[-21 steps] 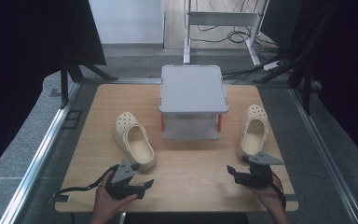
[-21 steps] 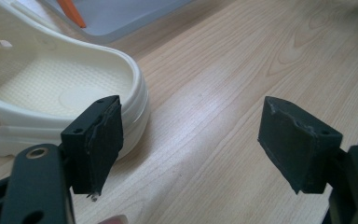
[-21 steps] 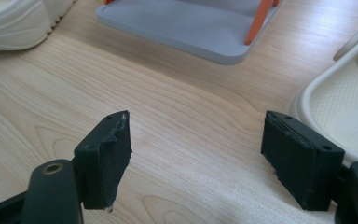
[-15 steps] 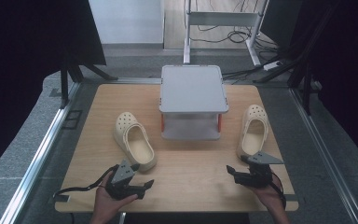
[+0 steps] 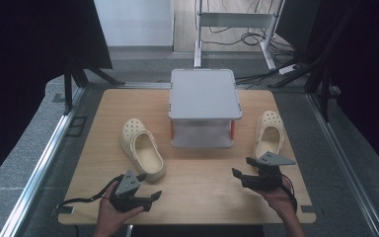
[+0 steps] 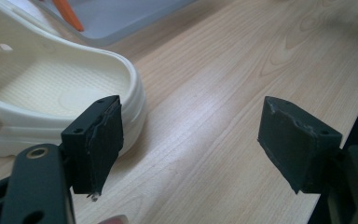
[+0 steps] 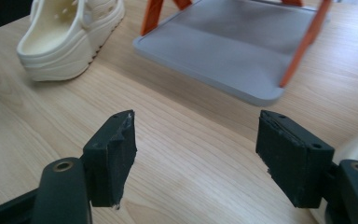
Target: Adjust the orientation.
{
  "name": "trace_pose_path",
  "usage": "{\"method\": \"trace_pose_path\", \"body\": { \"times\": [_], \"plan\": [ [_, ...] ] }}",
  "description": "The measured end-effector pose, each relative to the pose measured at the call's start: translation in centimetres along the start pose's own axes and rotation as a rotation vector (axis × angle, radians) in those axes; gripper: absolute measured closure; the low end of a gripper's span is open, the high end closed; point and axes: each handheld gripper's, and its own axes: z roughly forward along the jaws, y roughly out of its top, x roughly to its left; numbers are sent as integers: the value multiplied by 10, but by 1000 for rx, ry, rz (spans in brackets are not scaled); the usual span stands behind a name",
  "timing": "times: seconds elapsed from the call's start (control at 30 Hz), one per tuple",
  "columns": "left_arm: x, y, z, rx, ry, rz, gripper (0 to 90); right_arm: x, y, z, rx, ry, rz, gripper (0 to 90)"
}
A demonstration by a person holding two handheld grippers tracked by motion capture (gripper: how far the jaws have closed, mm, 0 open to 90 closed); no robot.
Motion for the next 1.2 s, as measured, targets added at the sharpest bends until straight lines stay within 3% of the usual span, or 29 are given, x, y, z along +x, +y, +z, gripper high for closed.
{"method": "trace_pose_path", "body": {
  "times": [0.33, 0.8, 1.2],
  "plan": [
    [1, 2, -8, -18, 0, -23, 225, 14, 15, 17, 31, 49, -54, 303],
    [-1, 1, -5, -8, -29, -23, 225, 35, 62, 56, 71, 137, -114, 327],
    [-3, 0, -2, -7, -45, -26, 224, 47, 91, 86, 94, 188, -124, 352]
  ]
}}
